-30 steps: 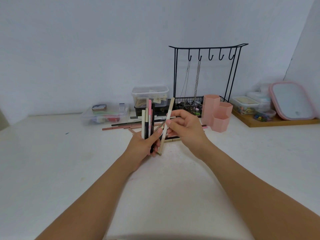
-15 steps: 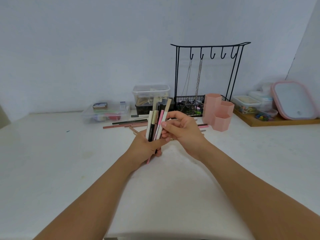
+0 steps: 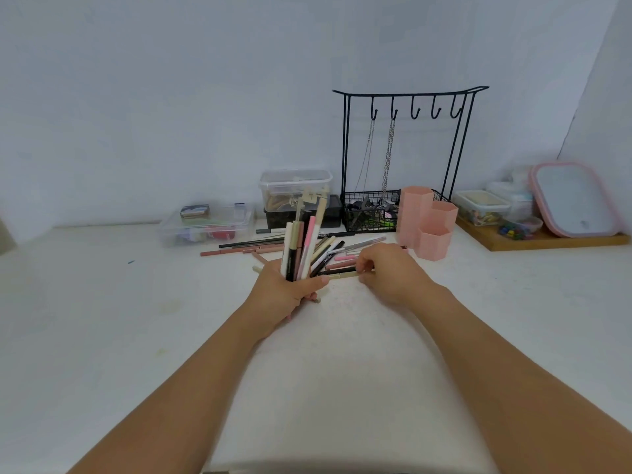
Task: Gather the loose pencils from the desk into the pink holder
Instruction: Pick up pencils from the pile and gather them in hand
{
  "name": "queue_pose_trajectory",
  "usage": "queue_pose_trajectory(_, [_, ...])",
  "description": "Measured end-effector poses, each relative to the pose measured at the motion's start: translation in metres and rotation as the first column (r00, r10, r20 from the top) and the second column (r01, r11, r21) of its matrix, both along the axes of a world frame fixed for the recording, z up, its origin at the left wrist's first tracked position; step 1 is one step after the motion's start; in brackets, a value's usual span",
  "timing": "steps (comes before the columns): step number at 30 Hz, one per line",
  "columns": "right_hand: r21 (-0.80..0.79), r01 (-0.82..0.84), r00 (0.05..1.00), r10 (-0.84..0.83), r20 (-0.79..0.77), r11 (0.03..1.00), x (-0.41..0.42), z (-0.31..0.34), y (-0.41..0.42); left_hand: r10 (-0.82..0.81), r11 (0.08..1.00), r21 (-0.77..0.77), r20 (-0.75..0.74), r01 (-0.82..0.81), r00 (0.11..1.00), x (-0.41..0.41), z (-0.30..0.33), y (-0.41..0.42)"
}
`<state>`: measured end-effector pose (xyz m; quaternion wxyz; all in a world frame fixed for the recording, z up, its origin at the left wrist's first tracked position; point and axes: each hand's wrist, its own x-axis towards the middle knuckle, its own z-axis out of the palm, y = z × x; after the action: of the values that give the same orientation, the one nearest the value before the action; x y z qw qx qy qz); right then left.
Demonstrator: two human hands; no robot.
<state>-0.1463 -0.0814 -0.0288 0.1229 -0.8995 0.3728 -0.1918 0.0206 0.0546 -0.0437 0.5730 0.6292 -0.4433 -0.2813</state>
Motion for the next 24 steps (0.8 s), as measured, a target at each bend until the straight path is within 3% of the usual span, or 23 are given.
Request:
queue_pose_trajectory(6, [0.003,-0.002,1.000,0.002,-0.008,1.000,0.001,-0.001,-0.004,-0.020,1.000,0.008,0.071,0.020,0.997,-0.001,0.001,0.003])
queue_pose_trajectory(12, [0.020,-0.005,0.999,0.006,-0.050,1.000,0.003,-0.004,-0.008,0.004,0.995,-0.091,-0.299,-0.033,0.954,0.003,0.002,-0.001])
queue_pose_trajectory(15, [0.118,-0.025,0.979,0.001,0.203,0.993,0.005,0.009,-0.002,-0.010,0.995,-0.100,-0.384,-0.030,0.923,0.002,0.006,-0.001])
queue_pose_trajectory(17, [0.338,-0.192,0.860,-0.008,0.511,0.922,0.007,0.022,0.008,-0.021,0.995,-0.096,-0.377,-0.017,0.926,0.002,0.006,-0.001])
queue_pose_trajectory(19, [0.477,-0.410,0.706,-0.060,0.706,0.777,0.010,0.030,0.021,-0.044,0.995,-0.097,-0.348,0.010,0.937,0.002,0.006,-0.001])
queue_pose_trajectory(21, [0.501,-0.522,0.640,-0.072,0.765,0.690,0.015,0.032,0.034,-0.057,0.994,-0.109,-0.301,0.025,0.952,0.004,0.003,-0.002])
queue_pose_trajectory(24, [0.483,-0.592,0.617,-0.022,0.786,0.645,0.024,0.028,0.049,-0.086,0.989,-0.137,-0.208,0.058,0.974,0.006,-0.002,-0.003])
